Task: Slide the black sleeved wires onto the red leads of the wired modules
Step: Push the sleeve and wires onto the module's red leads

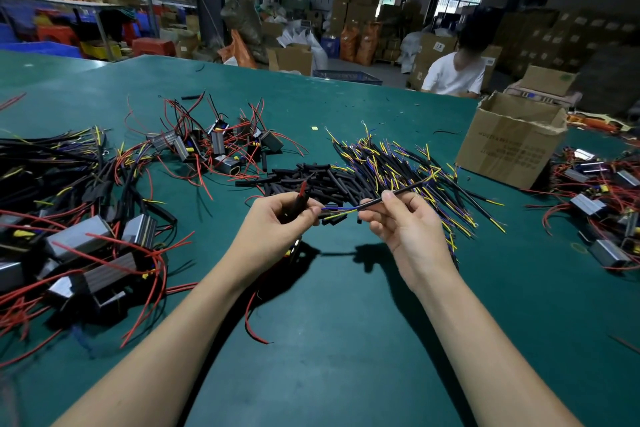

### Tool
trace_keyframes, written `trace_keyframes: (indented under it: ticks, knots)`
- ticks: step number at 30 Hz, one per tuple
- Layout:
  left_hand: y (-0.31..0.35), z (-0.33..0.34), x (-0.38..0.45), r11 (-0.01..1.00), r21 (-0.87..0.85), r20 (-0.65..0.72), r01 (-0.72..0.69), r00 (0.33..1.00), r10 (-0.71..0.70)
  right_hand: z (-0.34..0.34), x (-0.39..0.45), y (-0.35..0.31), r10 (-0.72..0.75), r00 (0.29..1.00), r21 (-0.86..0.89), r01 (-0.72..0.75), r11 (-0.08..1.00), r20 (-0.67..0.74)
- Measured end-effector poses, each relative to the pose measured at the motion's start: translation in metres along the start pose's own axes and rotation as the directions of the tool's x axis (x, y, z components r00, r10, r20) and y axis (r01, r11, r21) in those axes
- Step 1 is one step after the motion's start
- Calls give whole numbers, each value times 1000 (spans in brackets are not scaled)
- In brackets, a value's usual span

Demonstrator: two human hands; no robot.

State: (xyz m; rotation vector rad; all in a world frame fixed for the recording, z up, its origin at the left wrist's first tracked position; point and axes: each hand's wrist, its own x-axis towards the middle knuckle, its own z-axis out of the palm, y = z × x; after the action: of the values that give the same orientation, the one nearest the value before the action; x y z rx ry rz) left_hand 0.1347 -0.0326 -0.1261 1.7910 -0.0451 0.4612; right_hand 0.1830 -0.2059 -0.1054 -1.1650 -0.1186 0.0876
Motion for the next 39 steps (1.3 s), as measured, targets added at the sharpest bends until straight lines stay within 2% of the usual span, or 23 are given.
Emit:
trace_keyframes:
  ticks: [3, 4, 5, 6, 7, 8, 9, 12, 16, 18, 21, 24, 27, 29, 35, 39]
  knots:
    - [2, 2, -1, 1000, 11, -11, -3, 1000, 3, -6, 10, -18, -53, 996, -131, 42, 990, -78]
    - [2, 2, -1, 1000, 26, -17, -3, 1000, 3, -10, 16, -27, -75, 989, -201, 49, 978, -125]
    - [2, 2, -1, 999, 42, -18, -4, 1000, 4, -16, 22, -37, -115, 978, -346, 49, 937, -173]
    - [2, 3, -1, 998, 60, -12, -8, 1000, 9, -24, 31, -45, -170, 963, -561, 25, 827, -209]
    - [1, 4, -2, 997, 79, -4, -12, 1000, 12, -32, 39, -52, -238, 943, -762, -25, 647, -233]
    - [1, 5, -2, 995, 99, -1, -12, 1000, 12, -39, 48, -57, -303, 918, -887, -96, 451, -254]
    - [1, 5, -2, 993, 115, -2, -9, 1000, 9, -44, 56, -61, -340, 900, -935, -165, 312, -273]
    - [0, 6, -1, 990, 138, -21, -9, 1000, 12, -48, 79, -63, -360, 885, -955, -278, 100, -295]
    - [-1, 6, 0, 989, 144, -31, -11, 999, 15, -49, 101, -54, -330, 905, -951, -304, -61, -268]
    - [-1, 6, 0, 989, 145, -29, -4, 1000, 8, -46, 103, -47, -337, 919, -960, -256, -111, -206]
    - [0, 7, 0, 989, 148, -29, 4, 1000, 0, -38, 97, -35, -364, 929, -990, -105, -97, -63]
    - [0, 6, -1, 989, 150, -27, 5, 1000, -1, -25, 87, -22, -250, 967, -999, 29, -46, 39]
    - [2, 6, -2, 990, 138, -20, 8, 1000, -5, -17, 85, -13, -189, 981, -985, 1, -172, 34]
    - [3, 5, -3, 992, 129, -18, 7, 1000, -5, -16, 86, -11, -201, 979, -978, -16, -210, 27]
    - [3, 4, -4, 991, 132, -20, 19, 1000, -16, -22, 84, -9, -284, 958, -984, -14, -180, 38]
    - [2, 4, -3, 991, 135, -22, 18, 1000, -15, -27, 88, -11, -264, 964, -988, -35, -149, 5]
